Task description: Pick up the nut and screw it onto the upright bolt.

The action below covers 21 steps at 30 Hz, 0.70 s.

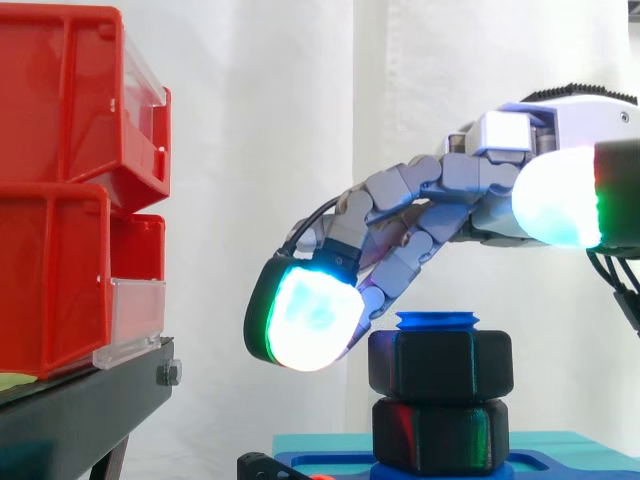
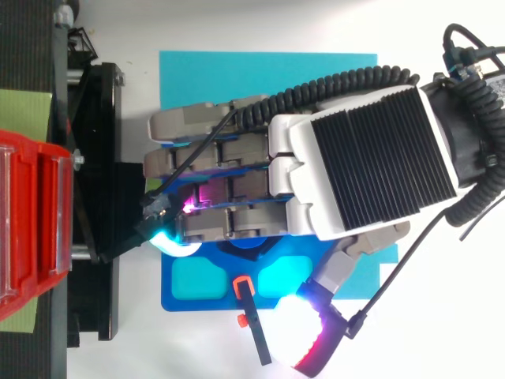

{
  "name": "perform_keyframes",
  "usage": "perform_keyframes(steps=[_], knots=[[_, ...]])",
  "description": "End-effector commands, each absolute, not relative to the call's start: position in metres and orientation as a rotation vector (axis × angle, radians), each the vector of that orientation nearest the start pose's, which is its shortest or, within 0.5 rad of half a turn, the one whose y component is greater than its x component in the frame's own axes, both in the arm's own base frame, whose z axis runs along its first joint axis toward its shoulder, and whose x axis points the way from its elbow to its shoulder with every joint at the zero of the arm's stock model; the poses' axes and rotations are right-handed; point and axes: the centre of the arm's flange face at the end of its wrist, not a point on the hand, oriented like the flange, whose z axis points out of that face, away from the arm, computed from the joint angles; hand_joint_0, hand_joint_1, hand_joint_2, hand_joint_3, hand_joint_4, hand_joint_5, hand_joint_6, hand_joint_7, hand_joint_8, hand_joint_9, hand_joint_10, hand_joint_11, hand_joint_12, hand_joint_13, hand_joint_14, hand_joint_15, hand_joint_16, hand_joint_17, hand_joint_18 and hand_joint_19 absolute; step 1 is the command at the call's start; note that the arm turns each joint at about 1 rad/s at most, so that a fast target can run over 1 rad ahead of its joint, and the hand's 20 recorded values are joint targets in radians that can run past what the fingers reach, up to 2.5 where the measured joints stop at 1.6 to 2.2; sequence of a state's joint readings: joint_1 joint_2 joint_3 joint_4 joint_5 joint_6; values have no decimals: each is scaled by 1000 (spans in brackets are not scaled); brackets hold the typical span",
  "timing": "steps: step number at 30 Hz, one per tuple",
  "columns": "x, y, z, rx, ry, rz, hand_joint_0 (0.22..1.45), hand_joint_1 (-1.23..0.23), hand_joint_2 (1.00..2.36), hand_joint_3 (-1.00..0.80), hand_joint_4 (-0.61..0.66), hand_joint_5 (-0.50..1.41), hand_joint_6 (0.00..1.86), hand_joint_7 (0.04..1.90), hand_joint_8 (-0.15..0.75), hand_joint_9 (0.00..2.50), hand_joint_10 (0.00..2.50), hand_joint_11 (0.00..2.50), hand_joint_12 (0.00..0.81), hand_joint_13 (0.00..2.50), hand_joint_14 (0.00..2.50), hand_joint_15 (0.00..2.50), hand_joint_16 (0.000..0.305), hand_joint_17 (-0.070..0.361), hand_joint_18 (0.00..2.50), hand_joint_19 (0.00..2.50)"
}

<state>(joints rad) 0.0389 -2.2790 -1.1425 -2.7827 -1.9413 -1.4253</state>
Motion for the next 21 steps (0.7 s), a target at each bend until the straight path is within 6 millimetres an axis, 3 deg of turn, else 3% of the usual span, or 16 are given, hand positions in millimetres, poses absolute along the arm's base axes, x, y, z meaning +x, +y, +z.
perform_keyframes(steps=[1, 21], knots=[[756, -68, 284, -219, 1495, 424, 432, -141, 1000, -500, 197, -129, 502, 723, 278, 755, 0, 0, 384, 342, 0, 0, 55, 123, 109, 0], [755, -73, 282, -218, 1506, 428, 443, -111, 1000, -500, 210, -116, 503, 769, 276, 771, 0, 0, 380, 349, 0, 0, 53, 119, 115, 0]])
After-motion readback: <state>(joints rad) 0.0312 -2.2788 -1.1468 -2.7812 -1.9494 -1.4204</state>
